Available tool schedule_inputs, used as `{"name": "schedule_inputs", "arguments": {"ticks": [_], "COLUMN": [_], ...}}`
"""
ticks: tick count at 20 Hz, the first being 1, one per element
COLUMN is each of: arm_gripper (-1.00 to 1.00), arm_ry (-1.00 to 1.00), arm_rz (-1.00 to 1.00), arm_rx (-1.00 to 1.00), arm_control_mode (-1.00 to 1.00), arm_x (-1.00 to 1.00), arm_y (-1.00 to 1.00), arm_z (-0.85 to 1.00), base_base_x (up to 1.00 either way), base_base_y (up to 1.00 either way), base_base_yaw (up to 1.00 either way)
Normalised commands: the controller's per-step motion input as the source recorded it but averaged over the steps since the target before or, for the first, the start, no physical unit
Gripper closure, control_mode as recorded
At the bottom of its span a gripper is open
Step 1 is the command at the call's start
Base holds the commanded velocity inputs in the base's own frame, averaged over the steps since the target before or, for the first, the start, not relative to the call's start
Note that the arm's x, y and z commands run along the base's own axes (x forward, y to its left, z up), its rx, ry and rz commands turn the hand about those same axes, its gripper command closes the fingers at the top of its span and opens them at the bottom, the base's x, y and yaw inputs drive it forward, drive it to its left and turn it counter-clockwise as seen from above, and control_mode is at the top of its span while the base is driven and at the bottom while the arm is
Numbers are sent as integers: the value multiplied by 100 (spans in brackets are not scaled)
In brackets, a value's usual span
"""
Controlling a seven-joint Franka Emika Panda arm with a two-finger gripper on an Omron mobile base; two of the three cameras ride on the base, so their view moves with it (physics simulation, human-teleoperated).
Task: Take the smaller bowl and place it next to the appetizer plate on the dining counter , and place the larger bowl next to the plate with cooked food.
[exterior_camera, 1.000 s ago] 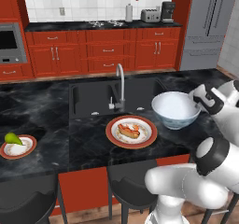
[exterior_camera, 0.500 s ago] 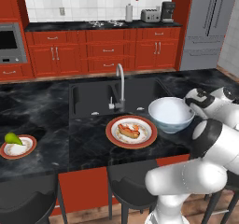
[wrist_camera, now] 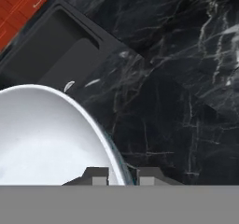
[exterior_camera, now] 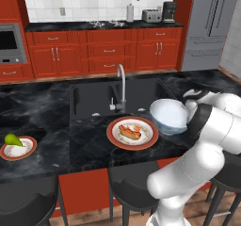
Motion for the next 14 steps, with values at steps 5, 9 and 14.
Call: {"name": "schedule_inputs", "arguments": {"ticks": [5, 9, 14], "arm_gripper": [100, -100, -100], "arm_ry": [0, 2, 0], "arm_rz": [0, 0, 2], "arm_rx": [0, 0, -5], "arm_control_mode": [-100, -100, -100], "arm_x": [25, 3, -7], "arm_y": [-14, 0, 0], "arm_z": [-26, 10, 62], "base_base_x": [0, 0, 0], "base_base_y": [0, 0, 0], "base_base_yaw": [0, 0, 0]}}
